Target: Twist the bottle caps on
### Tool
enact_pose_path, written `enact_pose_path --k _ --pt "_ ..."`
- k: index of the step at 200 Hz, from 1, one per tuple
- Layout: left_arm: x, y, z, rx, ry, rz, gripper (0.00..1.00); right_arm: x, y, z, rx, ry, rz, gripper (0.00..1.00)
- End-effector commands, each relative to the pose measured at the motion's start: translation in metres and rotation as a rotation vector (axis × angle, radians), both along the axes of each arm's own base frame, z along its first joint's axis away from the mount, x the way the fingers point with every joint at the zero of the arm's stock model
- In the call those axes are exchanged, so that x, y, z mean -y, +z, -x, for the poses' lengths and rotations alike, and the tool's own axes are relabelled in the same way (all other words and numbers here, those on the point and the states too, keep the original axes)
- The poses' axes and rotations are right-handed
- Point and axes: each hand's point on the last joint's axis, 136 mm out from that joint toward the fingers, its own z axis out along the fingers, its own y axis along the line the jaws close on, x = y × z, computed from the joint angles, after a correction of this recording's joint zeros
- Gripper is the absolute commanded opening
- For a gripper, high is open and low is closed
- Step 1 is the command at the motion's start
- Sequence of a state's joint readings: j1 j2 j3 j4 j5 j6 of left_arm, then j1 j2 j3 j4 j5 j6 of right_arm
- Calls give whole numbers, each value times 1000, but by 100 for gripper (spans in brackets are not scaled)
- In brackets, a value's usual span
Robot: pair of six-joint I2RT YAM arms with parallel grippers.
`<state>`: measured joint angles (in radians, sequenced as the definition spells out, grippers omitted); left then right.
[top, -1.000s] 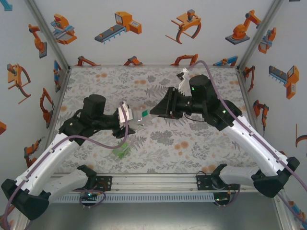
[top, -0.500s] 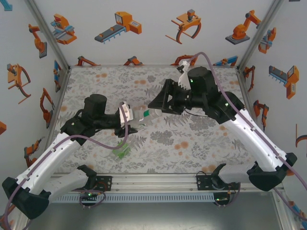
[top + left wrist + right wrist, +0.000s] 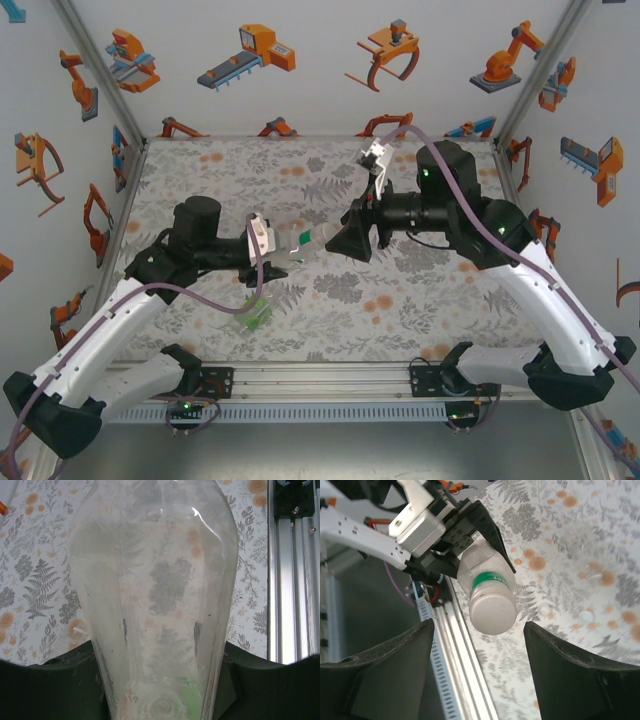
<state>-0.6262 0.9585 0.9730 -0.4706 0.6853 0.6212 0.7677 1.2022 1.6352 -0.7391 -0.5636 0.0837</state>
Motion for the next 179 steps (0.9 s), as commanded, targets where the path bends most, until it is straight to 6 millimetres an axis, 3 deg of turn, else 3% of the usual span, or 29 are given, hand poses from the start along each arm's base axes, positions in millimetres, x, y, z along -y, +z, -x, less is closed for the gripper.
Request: enact_pose_path --k 1,100,154,179 --pt "2 19 8 48 -47 43 0 -1 13 15 221 139 -7 67" --pt "-2 24 18 57 -64 58 0 -6 15 40 322 318 -59 64" --pt "0 23 19 47 -76 58 0 -11 11 35 316 316 -52 60" --pt "-1 21 18 48 -76 56 0 -14 11 18 342 239 -27 60"
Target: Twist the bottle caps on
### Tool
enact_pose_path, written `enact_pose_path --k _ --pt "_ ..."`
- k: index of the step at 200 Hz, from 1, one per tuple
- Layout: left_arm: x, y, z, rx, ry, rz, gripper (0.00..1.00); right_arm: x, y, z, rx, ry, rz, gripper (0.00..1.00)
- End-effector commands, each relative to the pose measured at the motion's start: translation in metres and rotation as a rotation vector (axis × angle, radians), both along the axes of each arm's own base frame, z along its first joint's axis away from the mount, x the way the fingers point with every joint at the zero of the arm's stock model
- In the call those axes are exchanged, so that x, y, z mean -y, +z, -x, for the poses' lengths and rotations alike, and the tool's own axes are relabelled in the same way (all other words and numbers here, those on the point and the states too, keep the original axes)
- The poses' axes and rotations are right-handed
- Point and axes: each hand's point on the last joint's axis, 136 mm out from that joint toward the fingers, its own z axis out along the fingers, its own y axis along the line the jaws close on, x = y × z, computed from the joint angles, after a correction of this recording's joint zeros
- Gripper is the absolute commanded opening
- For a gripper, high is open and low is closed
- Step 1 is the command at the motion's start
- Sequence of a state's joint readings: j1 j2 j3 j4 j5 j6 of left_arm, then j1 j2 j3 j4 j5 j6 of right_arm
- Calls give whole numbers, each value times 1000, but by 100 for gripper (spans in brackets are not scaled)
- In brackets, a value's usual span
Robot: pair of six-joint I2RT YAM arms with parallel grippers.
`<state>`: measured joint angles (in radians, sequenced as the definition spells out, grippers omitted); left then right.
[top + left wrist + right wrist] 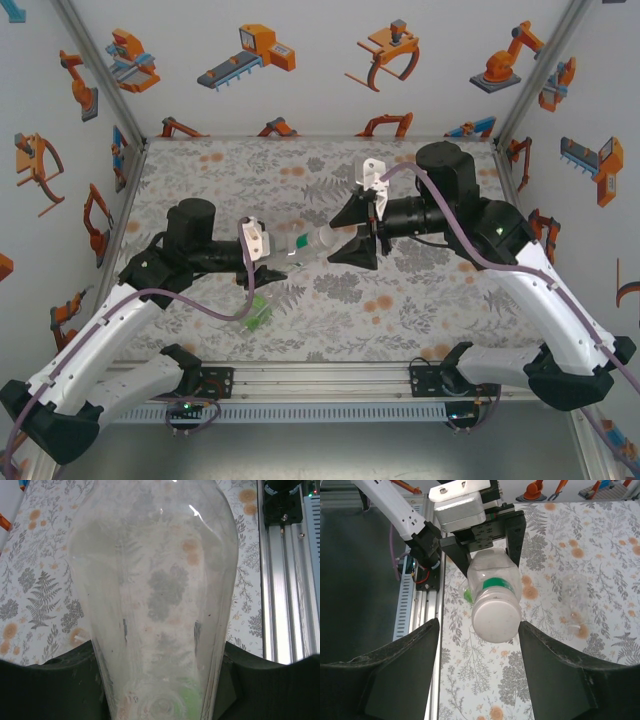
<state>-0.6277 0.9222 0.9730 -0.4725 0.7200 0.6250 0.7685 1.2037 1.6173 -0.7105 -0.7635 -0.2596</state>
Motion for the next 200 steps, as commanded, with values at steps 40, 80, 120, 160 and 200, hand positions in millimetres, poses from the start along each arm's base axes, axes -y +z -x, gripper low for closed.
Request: enact_pose_path --k 40,80,120,160,200 --pt "2 10 7 27 -43 21 0 -10 3 -17 53 -40 -7 58" --pt "2 10 6 29 -43 20 0 -15 0 -12 29 5 -9 48" --pt "2 9 5 29 -42 17 0 -14 -3 -14 8 -13 5 29" --pt "3 10 1 41 -27 16 0 -17 -13 -40 -242 -215 -16 9" --pt "3 8 -4 44 -3 23 0 -5 -33 -71 -599 -525 -86 0"
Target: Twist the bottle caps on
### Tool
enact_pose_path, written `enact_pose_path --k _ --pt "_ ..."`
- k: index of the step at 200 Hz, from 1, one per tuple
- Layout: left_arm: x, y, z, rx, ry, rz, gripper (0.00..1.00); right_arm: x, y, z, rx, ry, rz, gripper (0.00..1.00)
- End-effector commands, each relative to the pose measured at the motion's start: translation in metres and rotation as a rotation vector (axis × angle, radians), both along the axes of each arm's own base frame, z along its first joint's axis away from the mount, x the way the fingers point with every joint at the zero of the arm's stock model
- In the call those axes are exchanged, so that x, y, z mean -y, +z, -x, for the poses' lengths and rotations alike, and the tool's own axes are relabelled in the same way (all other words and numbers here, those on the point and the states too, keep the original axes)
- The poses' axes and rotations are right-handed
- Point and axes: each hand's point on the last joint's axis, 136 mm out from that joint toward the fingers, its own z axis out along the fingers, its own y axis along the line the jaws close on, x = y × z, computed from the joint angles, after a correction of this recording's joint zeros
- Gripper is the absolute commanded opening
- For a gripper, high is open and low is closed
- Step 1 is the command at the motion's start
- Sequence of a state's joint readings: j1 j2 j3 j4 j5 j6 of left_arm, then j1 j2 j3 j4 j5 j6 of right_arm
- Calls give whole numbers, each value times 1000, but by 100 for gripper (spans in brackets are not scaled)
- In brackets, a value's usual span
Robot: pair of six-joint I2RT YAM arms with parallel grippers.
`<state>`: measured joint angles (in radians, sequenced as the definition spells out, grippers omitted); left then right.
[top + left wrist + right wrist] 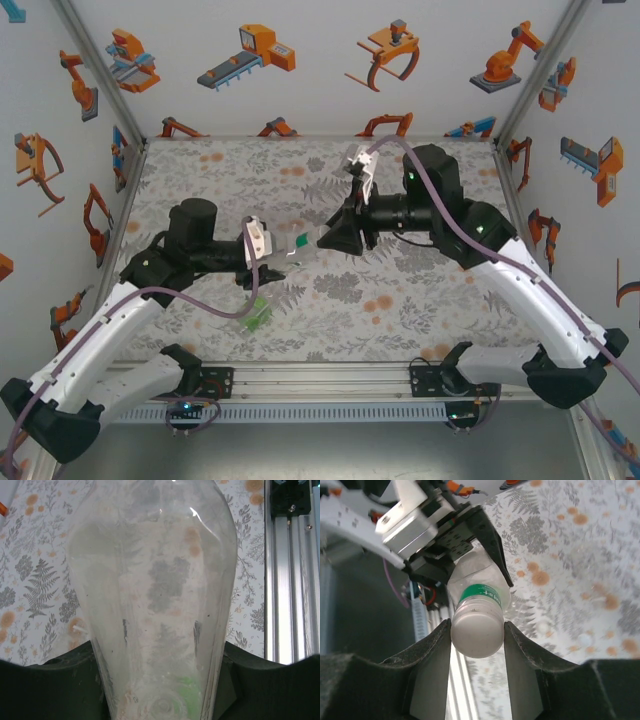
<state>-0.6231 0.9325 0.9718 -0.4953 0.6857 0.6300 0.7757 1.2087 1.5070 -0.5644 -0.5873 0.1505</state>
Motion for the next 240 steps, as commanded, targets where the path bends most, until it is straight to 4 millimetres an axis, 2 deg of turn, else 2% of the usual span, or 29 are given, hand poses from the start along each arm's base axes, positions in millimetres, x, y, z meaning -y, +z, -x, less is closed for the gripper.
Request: enact_pose_path --k 1,19,49,78,113,137,148,157,169,199,240 --pt "6 17 2 58 -34 57 0 6 -9 -30 -272 -271 -67 0" --pt "6 16 -1 53 -21 51 0 15 -15 -39 -414 -395 -86 0" --pt "4 13 -5 59 5 34 0 22 -21 -43 -643 -522 -127 0" --pt "3 11 -8 62 20 24 0 28 -34 -45 -845 -637 -145 0" --pt "3 5 -12 62 32 14 0 22 -34 -47 -860 -625 -131 0" --pt "4 3 -12 65 25 9 0 22 -24 -48 -827 -614 -124 42" --pt "5 2 -12 64 22 6 0 21 -20 -49 -815 -607 -121 54" --pt "5 1 -13 61 22 4 0 20 -19 -49 -814 -602 -121 60" --pt "6 1 -14 59 24 2 0 17 -21 -50 -821 -596 -113 64" --pt "8 -2 -17 46 27 -5 0 10 -36 -48 -871 -576 -63 64" --pt "8 -3 -25 54 58 -14 0 3 -59 -49 -928 -575 -10 59"
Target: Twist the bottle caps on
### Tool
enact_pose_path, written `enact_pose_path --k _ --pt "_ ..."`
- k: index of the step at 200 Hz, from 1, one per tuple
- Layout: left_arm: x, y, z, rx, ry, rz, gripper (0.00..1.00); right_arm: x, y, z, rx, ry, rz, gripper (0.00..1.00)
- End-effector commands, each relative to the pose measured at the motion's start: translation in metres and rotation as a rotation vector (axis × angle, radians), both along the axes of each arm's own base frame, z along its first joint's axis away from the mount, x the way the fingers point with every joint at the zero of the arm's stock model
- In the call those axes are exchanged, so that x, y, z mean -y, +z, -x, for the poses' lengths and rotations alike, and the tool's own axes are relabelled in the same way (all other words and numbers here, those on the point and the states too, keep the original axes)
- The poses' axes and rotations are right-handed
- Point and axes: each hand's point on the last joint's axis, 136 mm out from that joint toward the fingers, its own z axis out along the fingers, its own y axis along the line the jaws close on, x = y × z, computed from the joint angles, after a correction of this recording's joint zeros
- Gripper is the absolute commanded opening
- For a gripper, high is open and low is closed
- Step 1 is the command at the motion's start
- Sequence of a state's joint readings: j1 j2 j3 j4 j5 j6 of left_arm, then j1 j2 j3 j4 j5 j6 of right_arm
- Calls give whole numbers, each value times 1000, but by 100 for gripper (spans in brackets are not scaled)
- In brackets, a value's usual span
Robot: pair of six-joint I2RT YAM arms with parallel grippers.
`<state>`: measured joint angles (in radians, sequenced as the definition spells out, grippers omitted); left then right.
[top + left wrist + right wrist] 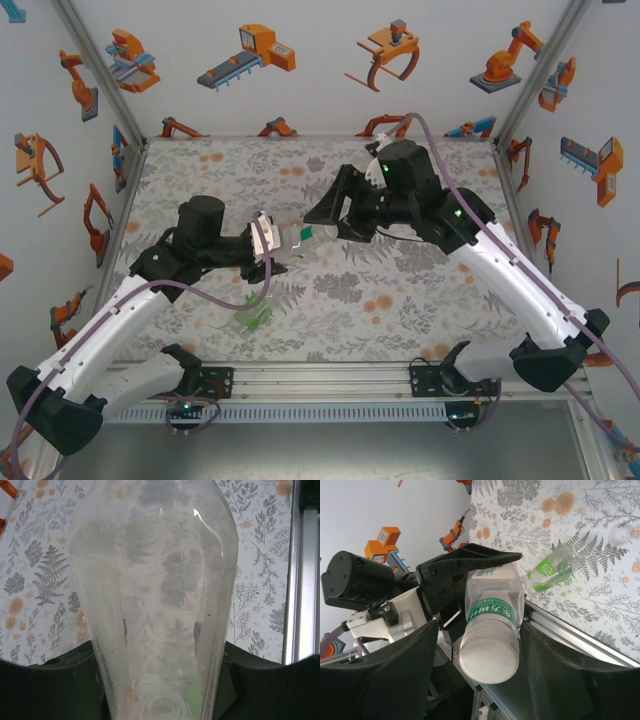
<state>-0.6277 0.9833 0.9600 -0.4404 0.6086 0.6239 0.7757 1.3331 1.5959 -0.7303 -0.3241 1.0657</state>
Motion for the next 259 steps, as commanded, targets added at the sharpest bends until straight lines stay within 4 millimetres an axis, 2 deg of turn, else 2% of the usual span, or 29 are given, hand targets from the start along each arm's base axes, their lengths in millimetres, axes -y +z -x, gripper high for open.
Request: enact_pose_path --k 1,23,46,55,69,97,130,146,170,204,226,243,259 --pt "3 11 -3 43 -6 21 0 -3 -12 4 -62 19 6 59" --pt "2 8 -5 48 4 16 0 -7 -19 1 -81 23 8 53" --pt "3 7 -5 43 2 15 0 -12 -23 0 -103 25 -9 40" --pt "2 7 -6 41 14 11 3 -13 -24 0 -111 28 -12 34" --pt "1 6 -9 42 33 6 13 -14 -26 0 -116 31 -11 27" --pt "0 6 -10 36 44 12 48 -12 -28 -4 -107 21 -1 16" --pt "0 4 -11 31 62 33 72 2 -40 -13 -105 -1 35 9" --pt "0 3 -14 18 79 34 82 14 -45 -21 -100 -26 67 7" --pt "0 -1 -18 -4 106 30 86 42 -55 -39 -81 -61 155 5" --pt "-7 -10 -34 -73 230 14 86 107 -74 -73 -34 -91 461 4" --pt "-14 -16 -47 -144 337 5 85 146 -89 -108 -10 -97 678 4" --pt "-21 -19 -60 -214 443 8 84 167 -97 -137 6 -106 771 4" --pt "-25 -19 -63 -258 488 7 83 183 -104 -167 31 -119 853 4"
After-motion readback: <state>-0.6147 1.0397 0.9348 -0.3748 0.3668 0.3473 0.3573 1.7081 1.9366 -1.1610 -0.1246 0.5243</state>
